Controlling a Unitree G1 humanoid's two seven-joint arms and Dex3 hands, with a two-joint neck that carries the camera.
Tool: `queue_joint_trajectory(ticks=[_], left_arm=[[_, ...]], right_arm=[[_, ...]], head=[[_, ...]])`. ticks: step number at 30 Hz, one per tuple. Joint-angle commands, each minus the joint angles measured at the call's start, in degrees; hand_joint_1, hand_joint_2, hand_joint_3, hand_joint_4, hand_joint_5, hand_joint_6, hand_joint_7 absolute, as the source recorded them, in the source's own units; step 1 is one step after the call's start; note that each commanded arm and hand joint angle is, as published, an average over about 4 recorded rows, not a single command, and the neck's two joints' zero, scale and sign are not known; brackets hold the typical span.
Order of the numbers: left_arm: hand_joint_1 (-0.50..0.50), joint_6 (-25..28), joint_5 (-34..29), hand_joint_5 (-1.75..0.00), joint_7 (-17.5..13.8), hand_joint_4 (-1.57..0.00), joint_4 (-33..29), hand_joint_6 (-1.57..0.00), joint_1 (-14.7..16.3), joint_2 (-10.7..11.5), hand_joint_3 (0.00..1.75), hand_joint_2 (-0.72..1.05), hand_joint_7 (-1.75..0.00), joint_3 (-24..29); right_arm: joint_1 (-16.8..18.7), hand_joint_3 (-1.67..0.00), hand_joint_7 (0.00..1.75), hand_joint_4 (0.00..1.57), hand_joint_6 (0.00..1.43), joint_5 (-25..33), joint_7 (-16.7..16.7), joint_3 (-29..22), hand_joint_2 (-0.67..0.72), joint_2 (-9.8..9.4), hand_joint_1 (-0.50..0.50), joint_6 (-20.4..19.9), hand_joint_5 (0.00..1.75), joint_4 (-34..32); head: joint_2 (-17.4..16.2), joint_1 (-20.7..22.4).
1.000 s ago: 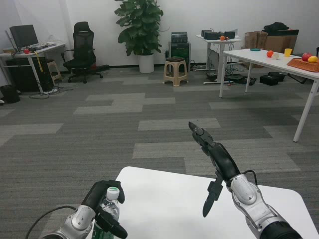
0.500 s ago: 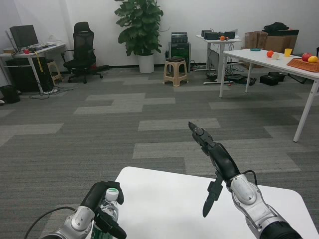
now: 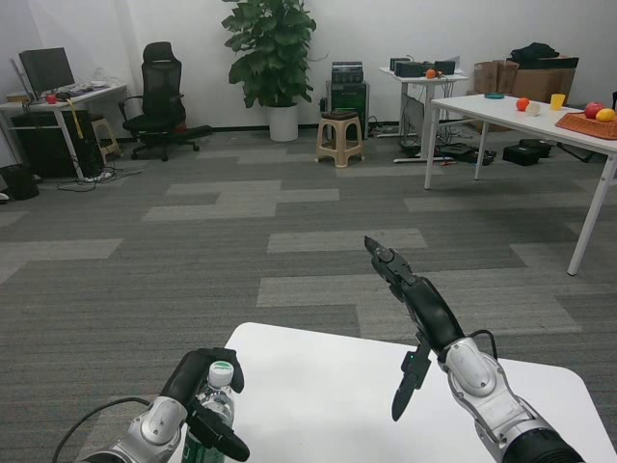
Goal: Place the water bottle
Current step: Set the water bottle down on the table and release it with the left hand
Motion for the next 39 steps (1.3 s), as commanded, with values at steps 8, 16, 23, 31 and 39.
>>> queue_joint_trajectory(ticks=[8,16,23,31,39], left_arm=[[-0.16,-0.1,-0.6,-1.75,-2.7,-0.22,-1.1,-0.29,-1.2,0.9,0.09,-0.44,-1.54,-1.7],[-0.13,0.1,-0.8,-1.75,-3.0,-0.18,-0.9,-0.22,-1.3,0.8,0.07,-0.55,-1.54,-2.1],[-0.32,0.0,-1.8,-1.75,-3.3,-0.22,-0.9,-0.27,-1.2,0.8,0.09,-0.55,-1.54,-2.0],[-0.47,-0.6,-4.9,-1.75,-7.5,-0.09,-1.7,-0.11,0.9,1.3,0.09,-0.55,-1.50,0.0],[-0.50,-0.6,-5.4,-1.75,-11.6,0.00,-3.9,0.00,2.5,1.8,0.09,-0.46,-1.05,2.9]], right_arm=[[-0.6,0.00,0.00,0.00,0.00,0.4,-0.4,0.1,0.53,-0.01,-0.29,-0.4,0.00,-0.3],[-0.7,0.00,0.00,0.00,0.00,0.4,-0.5,0.1,0.53,-0.12,-0.29,-0.4,0.00,-0.2],[-0.7,0.00,0.00,0.00,0.00,0.4,-0.4,0.2,0.53,-0.08,-0.29,-0.4,0.00,-0.2],[-0.7,0.00,0.00,0.00,0.00,0.4,-0.5,0.2,0.53,-0.27,-0.29,-0.4,0.00,-0.2],[-0.9,0.00,0.00,0.00,0.00,0.4,-0.4,0.3,0.53,-0.34,-0.29,-0.4,0.00,0.0]], head=[[-0.1,0.0],[-0.3,-0.1],[-0.4,-0.1],[-0.4,0.7],[-0.5,0.6]])
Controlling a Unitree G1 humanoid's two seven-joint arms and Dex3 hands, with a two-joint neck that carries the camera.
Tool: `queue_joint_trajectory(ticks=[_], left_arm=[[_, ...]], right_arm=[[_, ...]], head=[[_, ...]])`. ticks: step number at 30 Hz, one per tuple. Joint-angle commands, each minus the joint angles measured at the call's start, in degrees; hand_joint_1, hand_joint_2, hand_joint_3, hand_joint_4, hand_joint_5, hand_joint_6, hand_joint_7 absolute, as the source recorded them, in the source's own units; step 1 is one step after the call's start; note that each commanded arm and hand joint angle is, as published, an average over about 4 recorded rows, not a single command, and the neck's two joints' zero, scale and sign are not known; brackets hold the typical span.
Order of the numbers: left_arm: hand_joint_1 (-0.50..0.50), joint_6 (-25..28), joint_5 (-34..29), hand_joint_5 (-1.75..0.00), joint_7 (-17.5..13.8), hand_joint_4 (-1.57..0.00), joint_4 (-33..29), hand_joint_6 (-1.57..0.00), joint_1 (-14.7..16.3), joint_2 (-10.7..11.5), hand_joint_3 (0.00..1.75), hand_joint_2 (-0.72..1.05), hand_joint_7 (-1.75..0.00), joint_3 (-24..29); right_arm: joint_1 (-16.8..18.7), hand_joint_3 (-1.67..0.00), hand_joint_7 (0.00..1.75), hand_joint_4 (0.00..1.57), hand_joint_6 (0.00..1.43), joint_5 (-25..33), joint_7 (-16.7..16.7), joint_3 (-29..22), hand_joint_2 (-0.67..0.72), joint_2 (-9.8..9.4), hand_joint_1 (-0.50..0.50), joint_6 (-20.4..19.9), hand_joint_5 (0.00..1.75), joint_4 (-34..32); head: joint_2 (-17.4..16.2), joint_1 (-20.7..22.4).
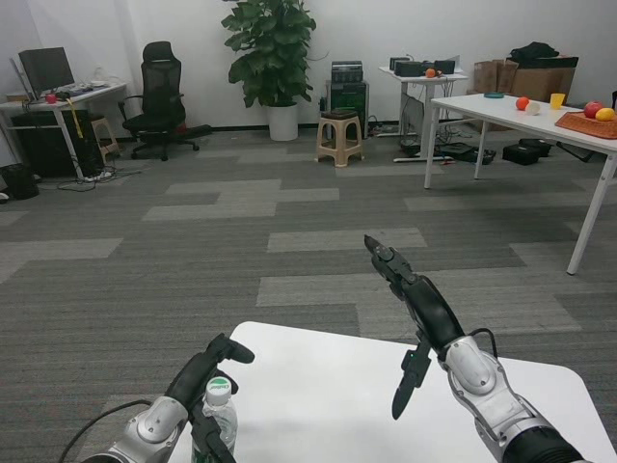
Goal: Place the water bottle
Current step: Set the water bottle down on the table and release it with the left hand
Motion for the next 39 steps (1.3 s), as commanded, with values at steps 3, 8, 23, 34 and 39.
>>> queue_joint_trajectory(ticks=[3,8,23,34,39], left_arm=[[-0.50,-0.2,-0.6,-1.75,-2.4,0.00,-1.2,0.00,1.1,1.0,0.09,-0.46,-0.87,1.6],[-0.50,0.0,-2.2,-1.75,-4.9,0.00,-2.0,0.00,1.6,1.3,0.09,-0.46,-0.65,1.9],[-0.50,0.1,-4.9,-1.75,-11.6,0.00,-4.2,0.00,4.5,3.0,0.09,-0.37,-0.42,6.6],[-0.50,0.1,-4.9,-1.75,-12.1,0.00,-4.2,0.00,5.8,3.7,0.09,-0.37,-0.35,11.5],[-0.50,0.1,-4.9,-1.75,-12.1,0.00,-4.4,0.00,5.9,3.9,0.09,-0.37,-0.35,12.0]], right_arm=[[-0.9,0.00,0.00,0.00,0.00,0.4,-0.4,0.3,0.53,-0.16,-0.29,-0.4,0.00,0.0],[-0.9,0.00,0.00,0.00,0.00,0.4,-0.5,0.2,0.53,-0.12,-0.29,-0.4,0.00,0.0],[-1.7,0.00,0.00,0.00,0.00,0.4,-0.4,0.5,0.53,-0.12,-0.29,-0.4,0.00,0.8],[-2.2,0.00,0.00,0.00,0.00,0.4,-0.4,0.9,0.53,0.08,-0.29,-0.4,0.00,1.5],[-2.5,0.00,0.00,0.00,0.00,0.4,-0.4,1.0,0.53,0.17,-0.29,-0.3,0.00,2.0]], head=[[-0.1,-0.2],[-0.1,0.0],[-0.4,0.3],[-0.8,0.5],[-1.0,0.5]])
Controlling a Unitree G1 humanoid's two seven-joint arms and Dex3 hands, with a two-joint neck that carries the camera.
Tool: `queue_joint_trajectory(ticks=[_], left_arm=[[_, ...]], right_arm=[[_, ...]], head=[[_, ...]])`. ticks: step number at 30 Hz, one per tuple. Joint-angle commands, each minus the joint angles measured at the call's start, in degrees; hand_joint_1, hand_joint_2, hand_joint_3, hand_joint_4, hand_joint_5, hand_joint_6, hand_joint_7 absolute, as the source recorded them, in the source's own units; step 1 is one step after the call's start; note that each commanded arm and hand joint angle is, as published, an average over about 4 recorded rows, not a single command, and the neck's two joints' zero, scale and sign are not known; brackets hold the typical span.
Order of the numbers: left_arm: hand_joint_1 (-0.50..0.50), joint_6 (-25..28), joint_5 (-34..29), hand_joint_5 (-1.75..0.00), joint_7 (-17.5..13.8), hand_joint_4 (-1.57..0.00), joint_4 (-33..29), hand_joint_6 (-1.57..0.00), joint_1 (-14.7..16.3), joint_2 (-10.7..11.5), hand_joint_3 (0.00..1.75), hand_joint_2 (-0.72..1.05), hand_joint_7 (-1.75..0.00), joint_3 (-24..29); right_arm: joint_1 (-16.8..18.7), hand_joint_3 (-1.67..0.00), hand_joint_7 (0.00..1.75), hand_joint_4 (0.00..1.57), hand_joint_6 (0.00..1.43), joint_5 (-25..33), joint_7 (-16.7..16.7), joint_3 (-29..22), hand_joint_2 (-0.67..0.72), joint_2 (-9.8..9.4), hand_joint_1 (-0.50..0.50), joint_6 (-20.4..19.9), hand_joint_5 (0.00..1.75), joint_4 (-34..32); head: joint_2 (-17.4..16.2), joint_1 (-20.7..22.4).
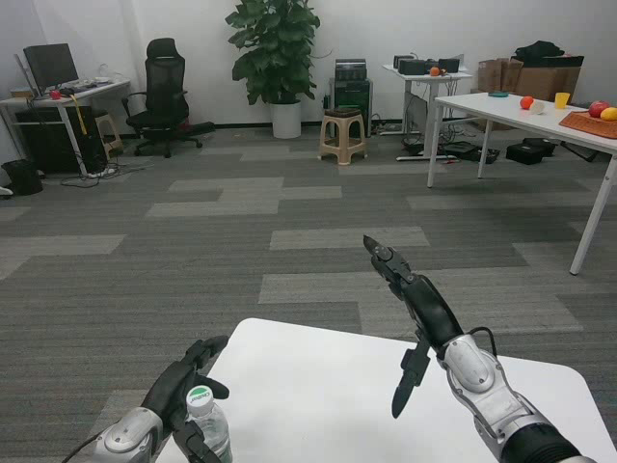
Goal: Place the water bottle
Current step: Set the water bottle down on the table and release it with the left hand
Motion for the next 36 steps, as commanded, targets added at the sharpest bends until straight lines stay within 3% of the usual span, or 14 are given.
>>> queue_joint_trajectory(ticks=[1,8,12,14,22,36], left_arm=[[-0.50,0.1,-0.2,-1.75,-0.1,0.00,-0.4,0.00,0.6,1.0,0.09,-0.37,-0.35,0.5],[-0.50,-0.1,-0.2,-1.72,-1.2,0.00,-0.9,0.00,0.8,1.1,0.09,-0.37,-0.35,1.9],[-0.50,0.1,-0.2,-1.33,-3.3,0.00,-1.7,0.00,1.2,1.8,0.09,-0.37,-0.31,2.4],[-0.50,0.1,-0.2,-1.23,-4.0,0.00,-2.1,0.00,1.4,2.0,0.09,-0.37,-0.28,2.6],[-0.50,0.1,0.0,-1.31,-5.3,0.00,-5.0,0.00,3.2,2.7,0.09,-0.37,-0.21,5.2],[-0.50,0.0,0.8,-1.23,-5.7,0.00,-9.5,0.00,7.4,4.4,0.09,-0.46,-0.16,10.9]], right_arm=[[-1.8,0.00,0.00,0.00,0.00,0.4,-0.4,0.0,0.53,0.17,-0.29,-0.3,0.00,0.6],[-2.1,0.00,0.00,0.00,0.00,0.4,-0.4,0.1,0.53,0.22,-0.29,-0.3,0.00,0.9],[-2.1,0.00,0.00,0.00,0.00,0.4,-0.4,0.2,0.53,0.19,-0.29,-0.4,0.00,1.0],[-2.1,0.00,0.00,0.00,0.00,0.4,-0.4,0.2,0.53,0.15,-0.29,-0.4,0.00,1.0],[-2.1,0.00,0.00,0.00,0.00,0.4,-0.4,0.5,0.53,0.13,-0.29,-0.4,0.00,0.9],[-1.9,0.00,0.00,0.00,0.00,0.4,-0.5,0.7,0.53,-0.18,-0.29,-0.4,0.00,0.1]], head=[[-0.1,0.0],[-0.3,0.1],[-0.3,0.1],[-0.4,0.1],[0.0,0.5],[0.3,0.9]])
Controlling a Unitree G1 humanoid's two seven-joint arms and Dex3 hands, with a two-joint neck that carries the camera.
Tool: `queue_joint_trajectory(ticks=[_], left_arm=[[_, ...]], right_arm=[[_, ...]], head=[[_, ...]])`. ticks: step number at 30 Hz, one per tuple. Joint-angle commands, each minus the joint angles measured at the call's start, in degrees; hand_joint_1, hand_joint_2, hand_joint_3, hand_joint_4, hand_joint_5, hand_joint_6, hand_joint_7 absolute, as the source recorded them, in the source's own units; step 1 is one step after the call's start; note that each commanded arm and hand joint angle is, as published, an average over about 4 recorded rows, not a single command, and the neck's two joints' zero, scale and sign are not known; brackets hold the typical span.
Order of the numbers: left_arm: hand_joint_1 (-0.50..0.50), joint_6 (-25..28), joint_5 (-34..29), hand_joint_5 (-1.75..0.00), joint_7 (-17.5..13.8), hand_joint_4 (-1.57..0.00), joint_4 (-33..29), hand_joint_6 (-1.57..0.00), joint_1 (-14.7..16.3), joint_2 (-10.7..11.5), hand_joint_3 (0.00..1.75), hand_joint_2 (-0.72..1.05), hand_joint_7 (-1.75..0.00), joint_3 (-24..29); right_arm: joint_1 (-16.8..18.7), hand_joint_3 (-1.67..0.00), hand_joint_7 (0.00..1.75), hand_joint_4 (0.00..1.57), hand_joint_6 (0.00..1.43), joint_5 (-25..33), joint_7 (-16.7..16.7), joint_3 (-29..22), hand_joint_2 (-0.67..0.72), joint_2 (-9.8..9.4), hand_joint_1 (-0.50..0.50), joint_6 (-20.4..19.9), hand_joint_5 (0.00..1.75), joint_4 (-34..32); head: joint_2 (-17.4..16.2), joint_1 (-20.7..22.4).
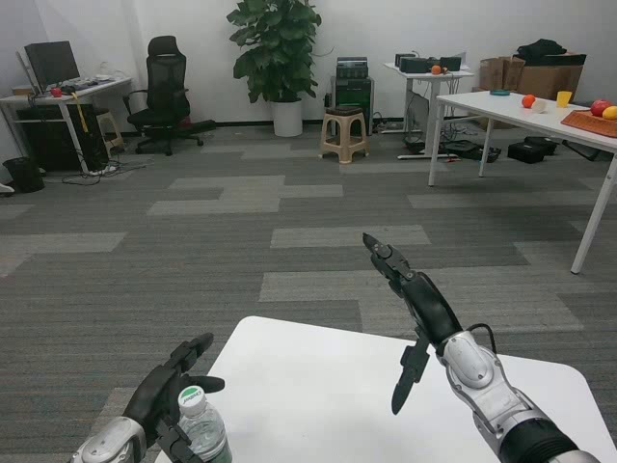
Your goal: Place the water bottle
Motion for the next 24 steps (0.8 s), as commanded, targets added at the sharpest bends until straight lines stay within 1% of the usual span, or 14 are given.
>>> queue_joint_trajectory(ticks=[1,5,12,16,20,24], left_arm=[[-0.50,-0.1,0.5,-1.23,-0.2,0.00,-2.3,0.00,1.7,2.0,0.09,-0.46,-0.14,2.5],[-0.50,-0.1,2.3,-1.23,-0.2,0.00,-4.5,0.00,3.4,2.8,0.09,-0.46,-0.14,5.6],[-0.50,-0.1,4.8,-1.23,-0.2,0.00,-6.8,0.00,5.2,2.8,0.09,-0.46,-0.14,10.9],[-0.50,-0.1,5.2,-1.23,-0.2,0.00,-8.8,0.00,6.2,2.8,0.09,-0.37,-0.14,13.8],[-0.50,-0.1,6.7,-1.23,-0.2,0.00,-12.0,0.00,7.6,2.7,0.09,-0.44,-0.14,18.2],[-0.50,-0.1,7.1,-1.23,-0.2,0.00,-16.4,0.00,9.0,2.5,0.09,-0.39,-0.14,22.5]], right_arm=[[-1.2,0.00,0.00,0.00,0.00,0.4,-0.5,0.2,0.53,-0.20,-0.29,-0.4,0.00,-0.7],[-1.1,0.00,0.00,0.00,0.00,0.4,-0.4,0.3,0.53,-0.22,-0.29,-0.4,0.00,-0.7],[-1.1,0.00,0.00,0.00,0.00,0.4,-0.5,0.4,0.53,-0.22,-0.29,-0.4,0.00,-0.7],[-1.1,0.00,0.00,0.00,0.00,0.4,-0.4,0.5,0.53,-0.22,-0.29,-0.4,0.00,-0.7],[-1.1,0.00,0.00,0.00,0.00,0.4,-0.4,0.4,0.53,-0.22,-0.29,-0.4,0.00,-0.7],[-1.1,0.00,0.00,0.00,0.00,0.4,-0.5,0.5,0.53,-0.22,-0.29,-0.4,0.00,-0.7]], head=[[0.0,0.0],[0.0,0.0],[-0.1,0.2],[0.1,0.4],[0.2,0.5],[0.2,0.6]])
